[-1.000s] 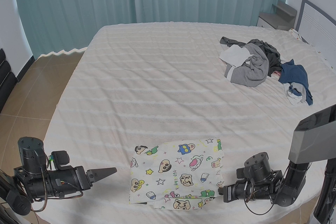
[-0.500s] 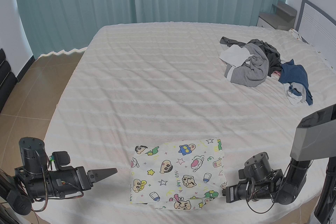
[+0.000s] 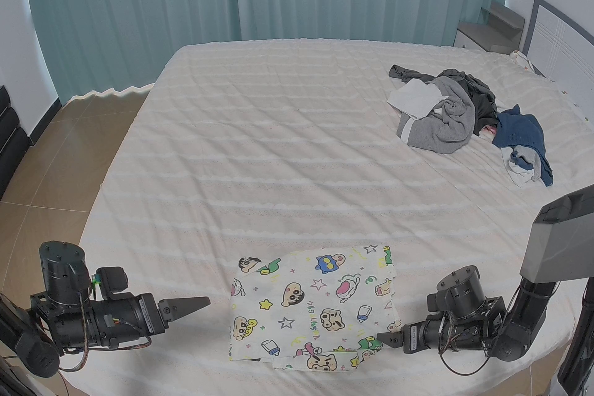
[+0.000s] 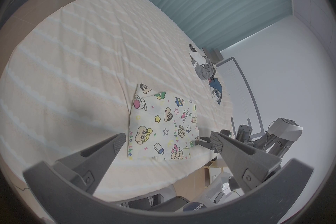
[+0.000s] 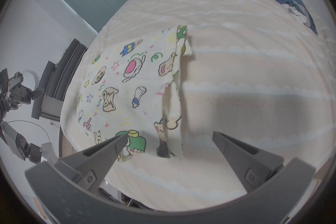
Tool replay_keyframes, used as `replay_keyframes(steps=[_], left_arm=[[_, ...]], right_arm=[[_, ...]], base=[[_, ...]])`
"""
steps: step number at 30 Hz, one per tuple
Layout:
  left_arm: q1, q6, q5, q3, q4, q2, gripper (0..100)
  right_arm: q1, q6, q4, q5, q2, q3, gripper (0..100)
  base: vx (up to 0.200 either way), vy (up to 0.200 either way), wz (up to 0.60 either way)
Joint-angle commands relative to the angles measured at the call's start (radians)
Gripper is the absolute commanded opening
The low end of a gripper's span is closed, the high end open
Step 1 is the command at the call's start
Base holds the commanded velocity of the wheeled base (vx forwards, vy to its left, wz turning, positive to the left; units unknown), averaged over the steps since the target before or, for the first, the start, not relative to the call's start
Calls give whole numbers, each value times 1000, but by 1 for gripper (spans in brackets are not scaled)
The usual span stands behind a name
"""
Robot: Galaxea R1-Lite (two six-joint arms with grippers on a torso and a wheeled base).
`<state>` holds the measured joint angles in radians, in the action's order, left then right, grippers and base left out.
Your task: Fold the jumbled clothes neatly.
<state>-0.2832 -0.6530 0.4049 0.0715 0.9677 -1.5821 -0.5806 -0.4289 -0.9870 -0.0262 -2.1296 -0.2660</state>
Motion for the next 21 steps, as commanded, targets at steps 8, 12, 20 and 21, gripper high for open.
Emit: replay_keyframes(steps=[8,12,20,21], left_arm=[[-5,7,-138,249,-33,-162,100],[1,35,-136,333,-145,-231,100],[58,243,52,462,-366,-398,100],[59,269,57,464,-365,-415,100]], right_arm=[[44,-7,-5,-63,80,-1,100],[48,-16,-4,-104,74,-55,100],[39,-90,-5,-132,174,-29,100],[39,-102,-5,-135,189,-27,100]], base=[[0,0,0],[0,0,0],[0,0,0],[0,0,0]])
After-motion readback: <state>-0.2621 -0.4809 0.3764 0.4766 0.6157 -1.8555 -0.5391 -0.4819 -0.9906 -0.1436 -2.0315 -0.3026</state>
